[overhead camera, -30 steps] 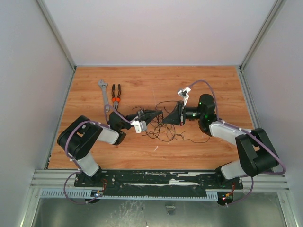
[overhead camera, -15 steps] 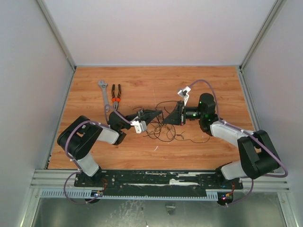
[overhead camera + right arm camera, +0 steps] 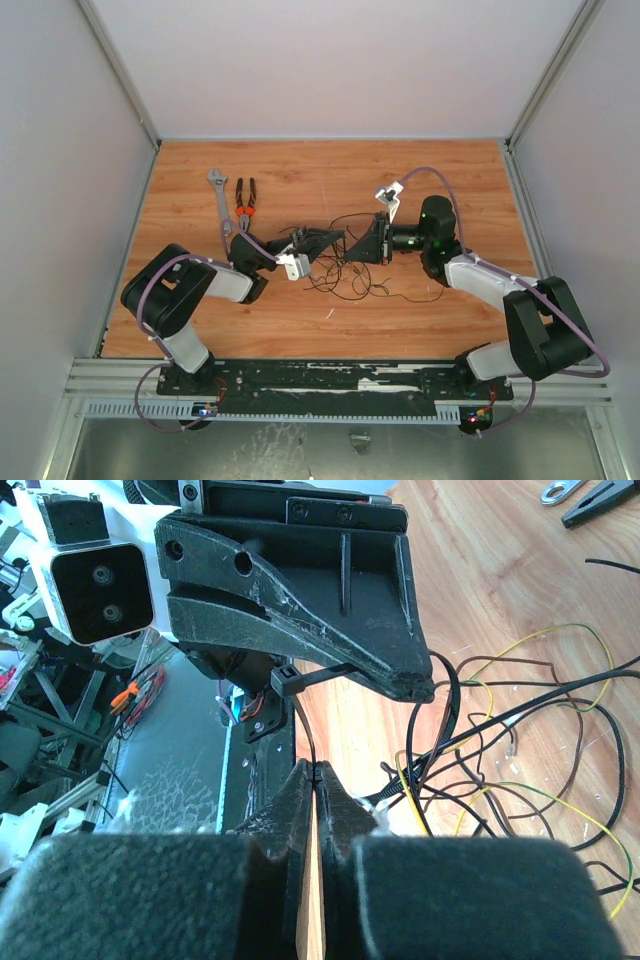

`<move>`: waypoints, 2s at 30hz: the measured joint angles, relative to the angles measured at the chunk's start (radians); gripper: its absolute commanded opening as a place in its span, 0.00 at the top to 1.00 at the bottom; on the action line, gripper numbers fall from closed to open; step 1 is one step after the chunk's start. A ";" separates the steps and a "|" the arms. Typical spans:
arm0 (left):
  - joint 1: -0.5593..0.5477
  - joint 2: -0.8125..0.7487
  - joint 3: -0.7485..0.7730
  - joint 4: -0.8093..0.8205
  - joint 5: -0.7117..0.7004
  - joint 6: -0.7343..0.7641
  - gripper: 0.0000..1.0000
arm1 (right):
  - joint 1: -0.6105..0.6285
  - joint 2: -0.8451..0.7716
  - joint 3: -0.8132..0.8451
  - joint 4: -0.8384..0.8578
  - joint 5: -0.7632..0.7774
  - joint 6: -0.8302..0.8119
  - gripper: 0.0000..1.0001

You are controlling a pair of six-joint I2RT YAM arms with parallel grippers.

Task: Zip-tie the wires
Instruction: Tie the cable at the center of the board.

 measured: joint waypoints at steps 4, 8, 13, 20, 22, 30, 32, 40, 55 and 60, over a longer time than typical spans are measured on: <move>0.000 0.000 0.000 0.000 0.002 0.003 1.00 | 0.000 -0.006 0.000 -0.003 0.001 0.000 1.00; 0.000 0.000 0.000 0.000 0.002 0.014 1.00 | -0.002 -0.016 0.000 -0.005 0.001 0.000 1.00; 0.000 0.000 0.000 0.000 0.002 0.022 1.00 | -0.011 -0.019 0.000 -0.001 -0.002 0.010 1.00; 0.000 0.000 0.000 0.000 0.002 0.034 1.00 | -0.019 -0.019 0.002 -0.001 -0.016 0.038 1.00; 0.000 -0.001 0.000 0.000 0.002 0.037 1.00 | -0.019 -0.018 0.004 -0.001 -0.021 0.046 1.00; 0.000 -0.001 0.000 0.000 0.002 0.042 1.00 | -0.019 -0.016 0.029 -0.006 -0.038 0.067 1.00; 0.000 -0.001 0.000 0.000 0.002 0.042 1.00 | -0.019 -0.012 0.034 -0.007 -0.039 0.069 1.00; 0.000 -0.001 0.000 0.000 0.002 0.045 1.00 | -0.019 0.005 0.035 -0.010 -0.039 0.084 1.00; -0.012 0.000 -0.029 0.000 -0.013 0.069 1.00 | -0.019 0.019 0.040 -0.021 -0.036 0.099 1.00; -0.019 0.000 -0.042 0.000 -0.027 0.076 1.00 | -0.019 0.024 0.040 -0.031 -0.032 0.098 1.00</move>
